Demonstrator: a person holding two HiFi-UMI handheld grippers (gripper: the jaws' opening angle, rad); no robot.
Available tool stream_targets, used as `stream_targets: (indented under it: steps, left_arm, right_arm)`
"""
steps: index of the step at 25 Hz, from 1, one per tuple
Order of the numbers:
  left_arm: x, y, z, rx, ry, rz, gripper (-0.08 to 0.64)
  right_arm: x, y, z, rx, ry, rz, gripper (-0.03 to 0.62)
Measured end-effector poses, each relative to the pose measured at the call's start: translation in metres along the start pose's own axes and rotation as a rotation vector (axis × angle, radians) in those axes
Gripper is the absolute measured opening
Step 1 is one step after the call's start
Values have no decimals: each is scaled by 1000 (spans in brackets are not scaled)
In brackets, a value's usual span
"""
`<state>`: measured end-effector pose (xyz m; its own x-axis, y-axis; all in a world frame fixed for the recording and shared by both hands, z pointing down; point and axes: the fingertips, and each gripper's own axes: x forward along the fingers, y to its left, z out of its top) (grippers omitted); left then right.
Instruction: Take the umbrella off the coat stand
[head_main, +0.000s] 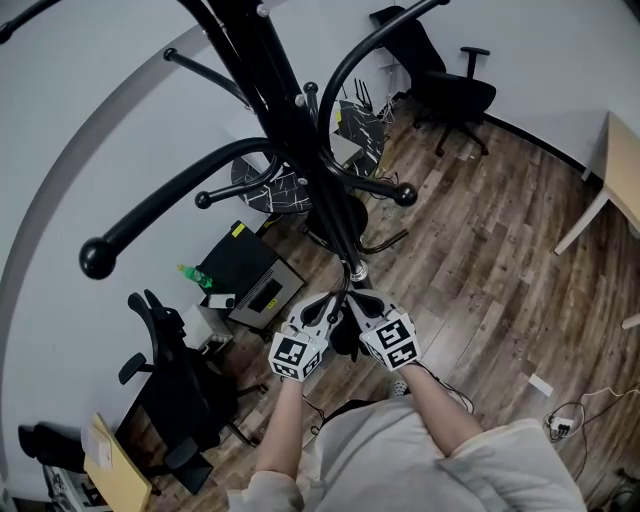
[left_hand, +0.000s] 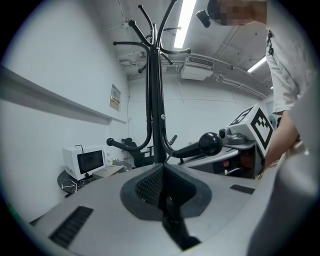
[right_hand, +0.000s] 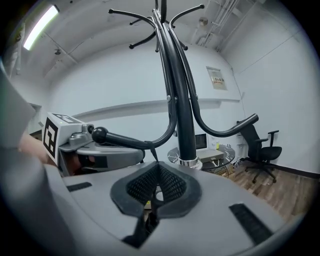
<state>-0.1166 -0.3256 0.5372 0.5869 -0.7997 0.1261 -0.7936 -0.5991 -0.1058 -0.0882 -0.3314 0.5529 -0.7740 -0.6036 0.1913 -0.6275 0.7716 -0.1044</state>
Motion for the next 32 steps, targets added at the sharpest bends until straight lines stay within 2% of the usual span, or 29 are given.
stream_targets:
  steps: [22,32]
  left_arm:
    - [-6,0,13,43,-10,35,23]
    - [-19,-1,20,74,-8,35,23]
  right_arm:
    - [-24,-1,18,-36,-29,-65,8]
    - [-31,11,25,-72,-39,-49,8]
